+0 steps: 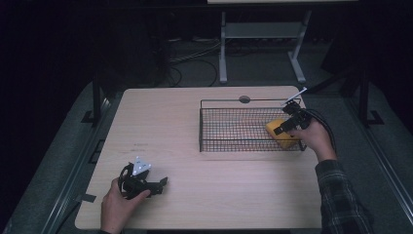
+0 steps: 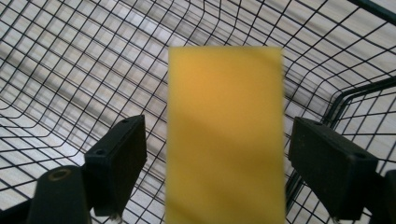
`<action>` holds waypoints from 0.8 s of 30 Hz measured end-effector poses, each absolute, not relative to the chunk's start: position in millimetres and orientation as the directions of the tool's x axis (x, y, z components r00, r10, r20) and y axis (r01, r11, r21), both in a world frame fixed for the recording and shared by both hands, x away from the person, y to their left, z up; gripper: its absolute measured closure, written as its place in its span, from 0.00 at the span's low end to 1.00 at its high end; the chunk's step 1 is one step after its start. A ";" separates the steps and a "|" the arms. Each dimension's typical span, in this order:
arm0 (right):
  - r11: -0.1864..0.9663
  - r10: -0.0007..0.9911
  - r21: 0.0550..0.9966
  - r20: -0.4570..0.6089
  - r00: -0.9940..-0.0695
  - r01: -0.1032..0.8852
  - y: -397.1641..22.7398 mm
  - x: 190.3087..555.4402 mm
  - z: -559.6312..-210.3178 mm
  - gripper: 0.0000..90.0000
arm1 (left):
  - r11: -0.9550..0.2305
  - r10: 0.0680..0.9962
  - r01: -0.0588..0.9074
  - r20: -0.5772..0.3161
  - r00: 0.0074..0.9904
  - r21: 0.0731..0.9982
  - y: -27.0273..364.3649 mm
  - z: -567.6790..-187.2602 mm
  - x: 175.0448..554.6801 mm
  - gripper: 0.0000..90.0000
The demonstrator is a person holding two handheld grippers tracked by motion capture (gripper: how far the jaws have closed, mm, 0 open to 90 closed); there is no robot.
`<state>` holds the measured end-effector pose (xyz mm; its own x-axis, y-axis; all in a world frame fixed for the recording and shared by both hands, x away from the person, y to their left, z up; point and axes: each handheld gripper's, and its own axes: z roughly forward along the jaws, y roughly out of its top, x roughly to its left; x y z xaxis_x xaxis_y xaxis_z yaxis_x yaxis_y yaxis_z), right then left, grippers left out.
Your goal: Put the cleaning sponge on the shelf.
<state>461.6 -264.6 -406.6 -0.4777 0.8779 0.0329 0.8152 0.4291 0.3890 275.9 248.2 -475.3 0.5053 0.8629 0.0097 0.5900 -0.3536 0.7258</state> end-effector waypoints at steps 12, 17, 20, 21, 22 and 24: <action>0.424 0.876 0.432 0.027 -0.482 0.796 -267.4 447.7 -388.1 0.20 | -0.354 0.863 0.590 0.010 0.505 0.726 248.1 -475.3 275.9 0.14; 0.420 0.875 0.450 0.029 -0.484 0.788 -270.1 436.9 -378.4 0.19 | -0.354 0.863 0.590 0.010 0.505 0.726 248.1 -475.3 275.9 0.14; 0.417 0.874 0.468 0.030 -0.486 0.779 -272.6 429.1 -371.8 0.19 | -0.352 0.865 0.592 0.011 0.501 0.725 247.5 -475.3 276.6 0.14; 0.414 0.876 0.471 0.027 -0.481 0.779 -273.5 426.1 -369.7 0.18 | -0.352 0.865 0.592 0.011 0.501 0.725 247.5 -475.2 276.6 0.14; 0.412 0.877 0.476 0.027 -0.480 0.777 -274.6 423.1 -368.1 0.18 | -0.352 0.865 0.592 0.011 0.501 0.725 247.5 -475.3 276.6 0.14; 0.406 0.878 0.485 0.029 -0.478 0.775 -276.9 417.1 -365.3 0.18 | -0.352 0.865 0.592 0.011 0.501 0.725 247.5 -475.2 276.6 0.14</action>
<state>417.1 -276.9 -365.3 -0.4784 0.8776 0.0295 0.7746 0.4060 0.4850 276.6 247.5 -475.2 0.5013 0.8652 0.0109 0.5923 -0.3524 0.7245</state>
